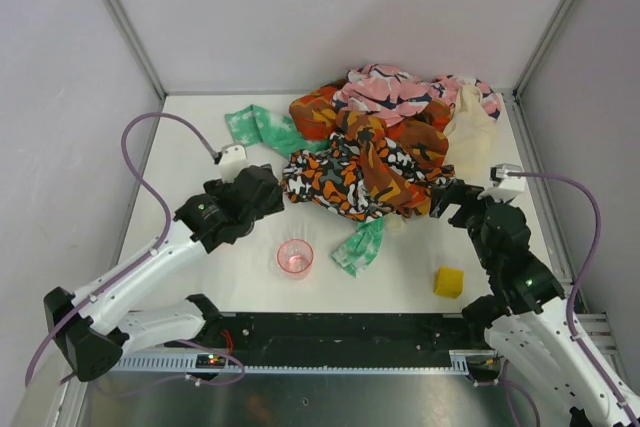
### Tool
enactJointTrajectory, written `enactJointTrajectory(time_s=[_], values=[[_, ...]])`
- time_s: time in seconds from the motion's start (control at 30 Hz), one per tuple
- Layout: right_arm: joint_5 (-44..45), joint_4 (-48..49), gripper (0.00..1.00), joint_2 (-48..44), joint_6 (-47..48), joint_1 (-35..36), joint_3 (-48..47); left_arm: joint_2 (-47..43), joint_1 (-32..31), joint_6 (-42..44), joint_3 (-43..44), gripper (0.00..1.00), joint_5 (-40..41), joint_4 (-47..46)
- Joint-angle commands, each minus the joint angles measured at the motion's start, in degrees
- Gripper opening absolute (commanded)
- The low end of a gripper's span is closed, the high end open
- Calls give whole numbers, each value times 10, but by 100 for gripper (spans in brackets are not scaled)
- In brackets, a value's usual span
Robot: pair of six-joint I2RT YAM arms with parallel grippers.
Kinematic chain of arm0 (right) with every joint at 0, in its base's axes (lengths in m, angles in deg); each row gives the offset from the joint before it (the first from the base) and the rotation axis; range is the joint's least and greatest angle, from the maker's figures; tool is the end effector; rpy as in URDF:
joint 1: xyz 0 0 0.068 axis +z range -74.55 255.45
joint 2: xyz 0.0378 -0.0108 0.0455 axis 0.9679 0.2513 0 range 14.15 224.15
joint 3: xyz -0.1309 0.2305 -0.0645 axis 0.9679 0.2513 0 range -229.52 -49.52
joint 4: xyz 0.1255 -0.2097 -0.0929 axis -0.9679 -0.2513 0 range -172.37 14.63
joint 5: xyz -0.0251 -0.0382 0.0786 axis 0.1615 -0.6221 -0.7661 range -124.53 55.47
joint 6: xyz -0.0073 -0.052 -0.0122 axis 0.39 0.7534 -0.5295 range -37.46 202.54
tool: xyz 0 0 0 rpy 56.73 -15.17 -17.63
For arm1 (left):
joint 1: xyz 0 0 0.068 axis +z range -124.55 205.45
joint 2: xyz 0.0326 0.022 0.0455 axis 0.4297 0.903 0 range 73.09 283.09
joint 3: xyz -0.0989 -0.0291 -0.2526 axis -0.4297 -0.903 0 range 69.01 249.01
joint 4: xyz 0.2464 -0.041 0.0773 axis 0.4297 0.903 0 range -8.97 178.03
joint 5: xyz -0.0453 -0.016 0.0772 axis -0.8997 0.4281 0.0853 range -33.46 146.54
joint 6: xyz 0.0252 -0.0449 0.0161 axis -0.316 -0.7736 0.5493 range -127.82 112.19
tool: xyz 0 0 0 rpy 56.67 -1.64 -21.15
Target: Pick out a specific cloth from the pile
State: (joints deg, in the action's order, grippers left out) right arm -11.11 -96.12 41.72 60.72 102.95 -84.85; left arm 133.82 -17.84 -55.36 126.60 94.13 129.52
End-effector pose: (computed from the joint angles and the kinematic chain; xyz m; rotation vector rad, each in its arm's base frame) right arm 0.1170 0.0450 0.3043 0.2027 1.7741 0.2529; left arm 0.1622 -0.1228 0.3101 -0.3459 2.2143 -0.0199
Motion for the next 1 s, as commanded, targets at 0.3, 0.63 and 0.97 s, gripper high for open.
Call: enactJointTrajectory(time_s=[0.3, 0.63, 0.97], values=[[-288, 207, 99, 138, 263, 81, -7, -72, -2, -15, -43, 100, 29, -53], [-115, 149, 99, 463, 592, 261, -140, -100, -2, -13, -65, 100, 16, -61], [96, 181, 99, 744, 620, 215, -205, -157, -1, -30, -97, 100, 37, -61]])
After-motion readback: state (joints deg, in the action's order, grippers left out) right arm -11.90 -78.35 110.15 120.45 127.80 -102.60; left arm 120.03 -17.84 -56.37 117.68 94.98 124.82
